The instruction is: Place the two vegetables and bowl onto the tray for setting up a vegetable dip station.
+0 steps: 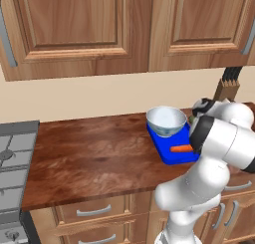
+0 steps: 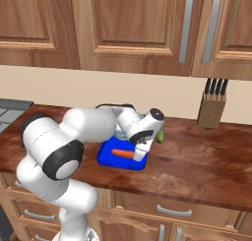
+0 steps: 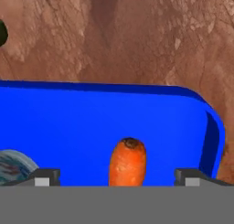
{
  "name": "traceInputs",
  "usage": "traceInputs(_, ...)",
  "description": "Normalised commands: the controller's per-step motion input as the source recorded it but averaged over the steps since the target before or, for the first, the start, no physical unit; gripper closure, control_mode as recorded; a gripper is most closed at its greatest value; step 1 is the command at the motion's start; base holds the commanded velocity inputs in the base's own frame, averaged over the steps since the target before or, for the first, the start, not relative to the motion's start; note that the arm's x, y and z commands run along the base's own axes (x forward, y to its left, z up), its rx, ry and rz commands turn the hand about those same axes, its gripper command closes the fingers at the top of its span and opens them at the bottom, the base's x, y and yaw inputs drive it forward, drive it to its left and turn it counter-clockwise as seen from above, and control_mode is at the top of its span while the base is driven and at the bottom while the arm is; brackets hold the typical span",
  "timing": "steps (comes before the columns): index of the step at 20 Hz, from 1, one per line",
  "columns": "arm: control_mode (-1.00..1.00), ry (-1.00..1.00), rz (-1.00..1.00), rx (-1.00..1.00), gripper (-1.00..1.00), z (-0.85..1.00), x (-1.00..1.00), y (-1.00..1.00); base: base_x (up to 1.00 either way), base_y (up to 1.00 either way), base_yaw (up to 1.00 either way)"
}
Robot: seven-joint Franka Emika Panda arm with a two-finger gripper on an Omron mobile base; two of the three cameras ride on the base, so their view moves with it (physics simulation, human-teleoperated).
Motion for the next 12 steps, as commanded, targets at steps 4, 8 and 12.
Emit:
traceInputs(4,-1.0,-0.15,0.35,0.0,-1.0,0.16,0.0,-0.29,0.0,0.0,0.0)
traceInputs(8,-1.0,-0.13,0.32,0.0,-1.0,0.13,0.04,-0.26,0.0,0.0,0.0)
traceInputs(12,-1.0,-0.14,0.25,0.0,-1.0,0.1,0.15,-0.22,0.0,0.0,0.0)
